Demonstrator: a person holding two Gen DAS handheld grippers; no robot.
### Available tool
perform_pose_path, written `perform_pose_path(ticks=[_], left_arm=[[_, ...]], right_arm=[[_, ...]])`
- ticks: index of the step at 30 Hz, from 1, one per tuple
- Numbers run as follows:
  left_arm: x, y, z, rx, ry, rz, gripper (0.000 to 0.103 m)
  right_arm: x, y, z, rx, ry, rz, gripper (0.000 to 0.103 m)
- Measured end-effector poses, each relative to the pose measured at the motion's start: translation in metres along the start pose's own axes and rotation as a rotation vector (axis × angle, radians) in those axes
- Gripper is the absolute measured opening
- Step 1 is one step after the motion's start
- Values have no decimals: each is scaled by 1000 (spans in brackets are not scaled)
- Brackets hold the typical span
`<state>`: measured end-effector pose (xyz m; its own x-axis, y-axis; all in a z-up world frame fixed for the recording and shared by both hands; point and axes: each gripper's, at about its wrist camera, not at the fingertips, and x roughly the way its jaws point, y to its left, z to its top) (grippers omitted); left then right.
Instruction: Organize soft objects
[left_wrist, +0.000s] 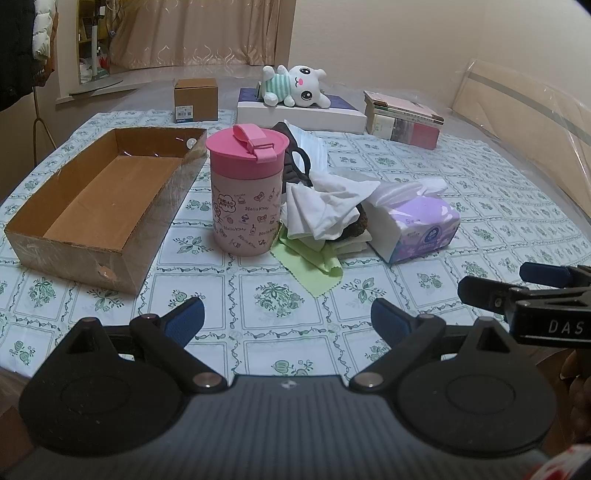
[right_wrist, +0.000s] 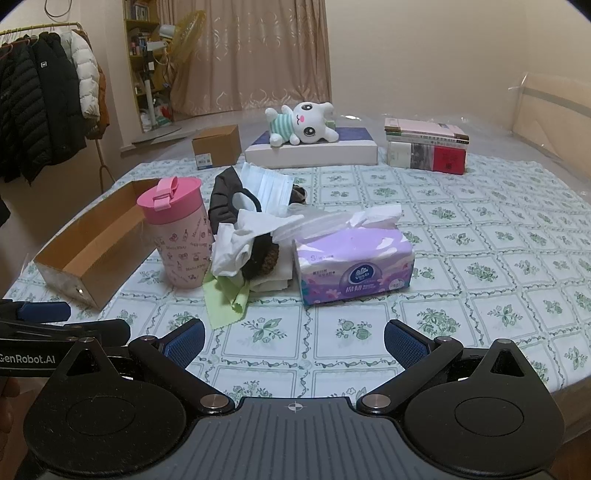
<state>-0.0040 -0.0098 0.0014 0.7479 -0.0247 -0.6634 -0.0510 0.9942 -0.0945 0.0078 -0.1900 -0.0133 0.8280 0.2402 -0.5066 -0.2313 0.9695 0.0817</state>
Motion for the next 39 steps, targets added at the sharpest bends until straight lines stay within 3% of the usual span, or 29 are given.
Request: perform_pose_path(ticks=[39], left_arm=[[4, 5, -2, -21, 14, -18, 96]], right_arm=[[6, -1, -5, 11, 12, 0, 102]])
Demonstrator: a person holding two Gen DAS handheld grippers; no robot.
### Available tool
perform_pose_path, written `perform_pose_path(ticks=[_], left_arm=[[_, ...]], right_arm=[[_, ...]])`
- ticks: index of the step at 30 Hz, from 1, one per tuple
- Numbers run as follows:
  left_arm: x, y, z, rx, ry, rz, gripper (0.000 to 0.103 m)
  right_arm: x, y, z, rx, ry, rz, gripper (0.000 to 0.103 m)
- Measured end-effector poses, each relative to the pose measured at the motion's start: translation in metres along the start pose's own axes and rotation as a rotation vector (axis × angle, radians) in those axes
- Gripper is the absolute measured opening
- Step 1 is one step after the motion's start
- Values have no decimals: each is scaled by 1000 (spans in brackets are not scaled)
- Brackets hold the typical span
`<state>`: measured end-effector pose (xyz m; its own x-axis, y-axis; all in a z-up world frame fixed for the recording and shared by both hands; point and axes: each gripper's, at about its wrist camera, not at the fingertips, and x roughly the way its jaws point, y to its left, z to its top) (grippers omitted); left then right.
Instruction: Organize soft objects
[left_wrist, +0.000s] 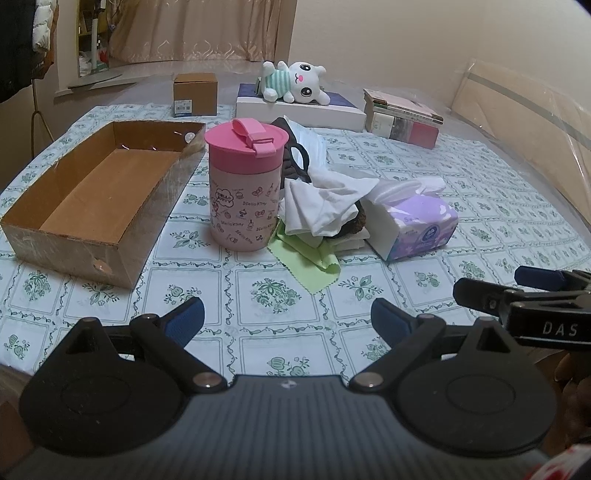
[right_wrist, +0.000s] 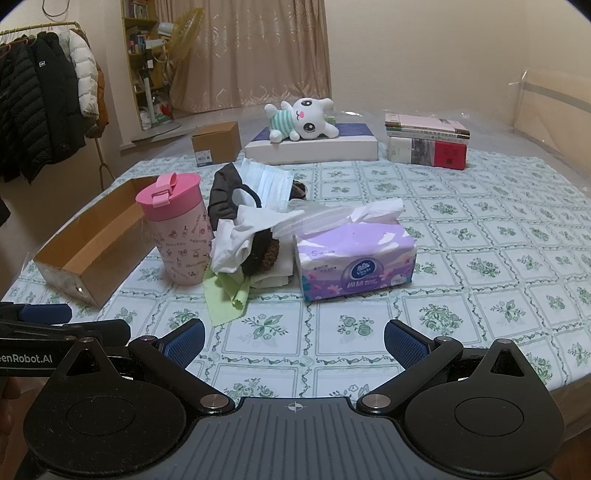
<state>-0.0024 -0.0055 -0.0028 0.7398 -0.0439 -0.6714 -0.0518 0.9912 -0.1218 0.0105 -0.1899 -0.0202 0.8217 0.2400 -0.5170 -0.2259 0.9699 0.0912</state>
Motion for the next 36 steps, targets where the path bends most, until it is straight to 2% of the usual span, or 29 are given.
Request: perform_pose_path(ticks=[9, 17, 25, 34, 35, 36], left_arm=[[8, 7, 3, -20, 10, -18, 96], [37, 21, 12, -46, 20, -30, 96], [65, 36, 21, -2, 12, -2, 96], [90, 51, 17, 55, 29, -9, 96], [93, 52, 17, 51, 34, -14, 96], [96, 54, 16, 45, 38, -21, 96]], right_arm=[[8, -5, 0, 6, 10, 6, 102], [37, -9, 12, -39, 11, 34, 102], [83, 12, 40, -244, -22, 103, 102], [154, 52, 59, -517, 17, 150, 102], [161, 55, 59, -541, 23, 148, 100], [167, 59, 59, -565, 28, 146, 93]])
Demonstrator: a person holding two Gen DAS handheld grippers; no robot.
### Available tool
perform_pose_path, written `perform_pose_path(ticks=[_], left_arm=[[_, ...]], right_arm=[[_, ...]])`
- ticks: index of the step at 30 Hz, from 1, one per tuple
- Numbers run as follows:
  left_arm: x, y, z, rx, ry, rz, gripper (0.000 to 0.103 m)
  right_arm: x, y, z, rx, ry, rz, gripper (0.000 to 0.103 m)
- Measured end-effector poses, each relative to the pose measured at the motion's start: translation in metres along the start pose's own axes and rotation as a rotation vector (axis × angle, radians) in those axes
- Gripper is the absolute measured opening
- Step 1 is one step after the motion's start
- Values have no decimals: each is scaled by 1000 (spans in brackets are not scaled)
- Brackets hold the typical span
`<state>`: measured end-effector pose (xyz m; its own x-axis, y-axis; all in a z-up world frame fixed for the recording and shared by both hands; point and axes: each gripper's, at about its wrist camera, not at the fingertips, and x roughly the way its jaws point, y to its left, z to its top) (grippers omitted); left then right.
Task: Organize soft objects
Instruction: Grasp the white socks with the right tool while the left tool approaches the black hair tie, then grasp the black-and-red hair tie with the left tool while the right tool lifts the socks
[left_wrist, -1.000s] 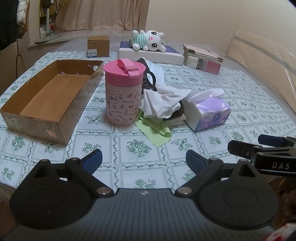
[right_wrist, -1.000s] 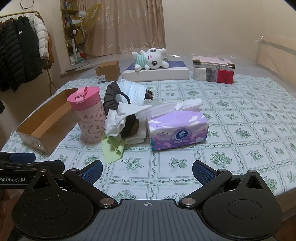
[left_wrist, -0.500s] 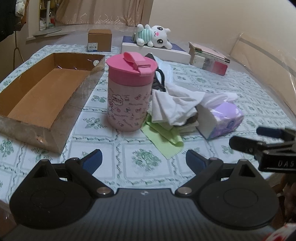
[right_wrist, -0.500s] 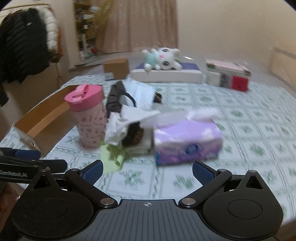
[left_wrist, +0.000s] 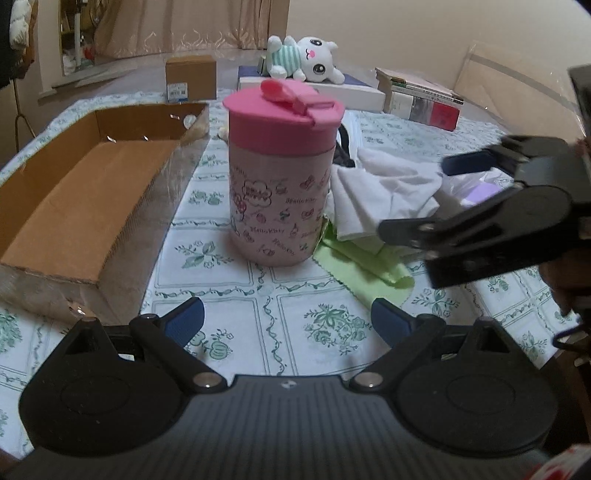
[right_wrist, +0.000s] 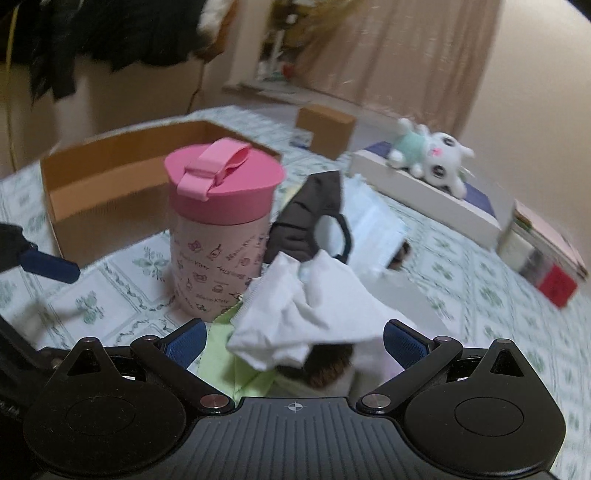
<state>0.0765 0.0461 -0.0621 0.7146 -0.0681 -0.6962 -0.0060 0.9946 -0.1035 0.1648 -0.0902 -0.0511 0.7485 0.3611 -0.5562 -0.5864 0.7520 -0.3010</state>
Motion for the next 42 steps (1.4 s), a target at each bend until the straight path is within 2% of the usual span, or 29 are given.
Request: perform_pose_path(ticks=[4, 6, 7, 9, 11, 15, 19, 27, 34, 42], left_arm=[[7, 5, -1, -16, 4, -12, 96], [10, 8, -1, -26, 4, -15, 96], [10, 8, 0, -28, 2, -16, 96], [9, 9, 0, -31, -2, -20, 96], [8, 7, 1, -31, -9, -27, 96], [2, 0, 4, -31, -34, -44, 96], [-2, -12, 6, -14, -55, -67, 96], [6, -48, 14, 48, -88, -108, 93], [25, -78, 25, 108, -90, -135, 88], [57, -104, 37, 187, -79, -112, 83]], right_arm=[[20, 10, 4, -95, 27, -24, 77], [23, 14, 5, -141, 19, -63, 56], [23, 15, 5, -154, 16, -73, 51], [20, 13, 6, -161, 5, -88, 24], [15, 9, 8, -147, -1, -94, 12], [-11, -4, 10, -62, -53, -96, 10], [-47, -24, 6, 94, -112, -89, 10], [-115, -65, -26, 316, -168, -197, 10], [-154, -94, -63, 439, -160, -328, 10], [-143, -101, -99, 466, -40, -399, 10]])
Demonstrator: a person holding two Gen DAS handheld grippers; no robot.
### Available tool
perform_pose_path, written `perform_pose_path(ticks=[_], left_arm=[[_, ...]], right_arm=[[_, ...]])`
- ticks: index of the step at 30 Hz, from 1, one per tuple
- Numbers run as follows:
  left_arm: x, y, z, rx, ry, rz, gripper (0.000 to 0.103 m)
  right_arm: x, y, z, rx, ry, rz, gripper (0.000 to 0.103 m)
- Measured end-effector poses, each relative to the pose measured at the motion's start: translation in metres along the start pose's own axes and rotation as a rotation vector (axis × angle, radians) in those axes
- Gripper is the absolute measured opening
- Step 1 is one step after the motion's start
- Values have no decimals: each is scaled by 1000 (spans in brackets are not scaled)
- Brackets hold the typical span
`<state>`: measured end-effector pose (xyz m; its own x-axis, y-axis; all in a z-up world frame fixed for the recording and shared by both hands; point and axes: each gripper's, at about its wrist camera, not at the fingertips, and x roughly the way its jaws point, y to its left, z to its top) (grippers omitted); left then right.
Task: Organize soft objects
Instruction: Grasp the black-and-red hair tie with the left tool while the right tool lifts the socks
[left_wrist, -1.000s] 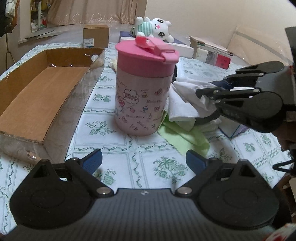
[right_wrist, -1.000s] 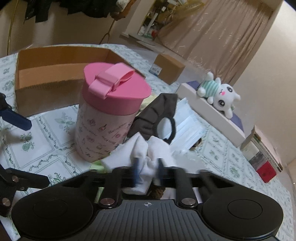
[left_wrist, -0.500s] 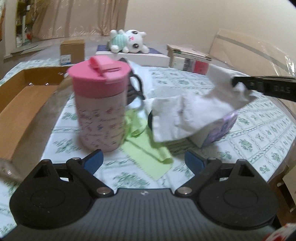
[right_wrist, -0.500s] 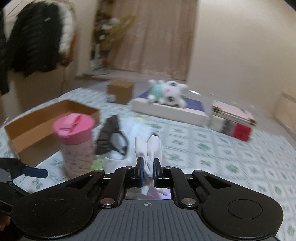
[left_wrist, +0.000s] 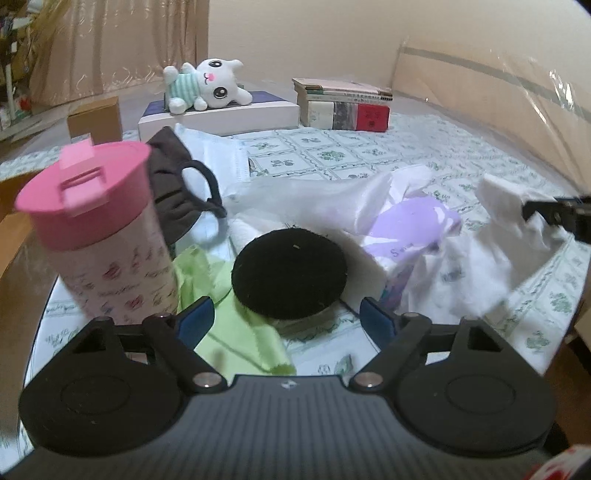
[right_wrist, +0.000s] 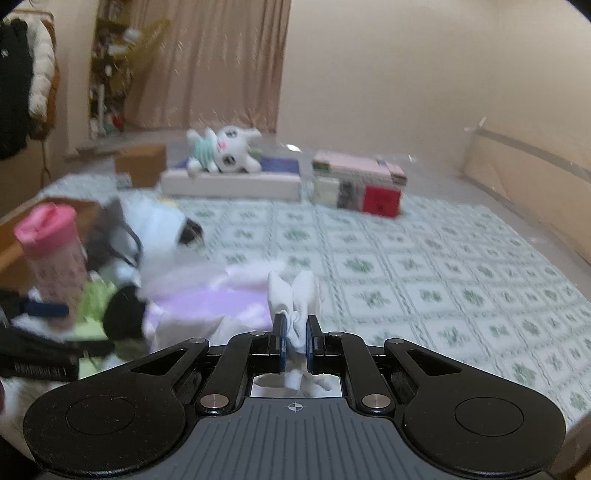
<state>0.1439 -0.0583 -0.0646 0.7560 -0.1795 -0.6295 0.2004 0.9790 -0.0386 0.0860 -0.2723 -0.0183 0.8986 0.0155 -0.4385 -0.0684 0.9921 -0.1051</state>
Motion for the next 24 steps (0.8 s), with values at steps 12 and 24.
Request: perform_pose_path(ticks=[12, 24], left_arm=[[33, -11, 11, 146, 8, 17, 44], [-4, 2, -1, 61, 24, 11, 29]], right_arm=[[30, -15, -37, 48, 137, 31, 10], [32, 4, -55, 1, 176, 105, 10]])
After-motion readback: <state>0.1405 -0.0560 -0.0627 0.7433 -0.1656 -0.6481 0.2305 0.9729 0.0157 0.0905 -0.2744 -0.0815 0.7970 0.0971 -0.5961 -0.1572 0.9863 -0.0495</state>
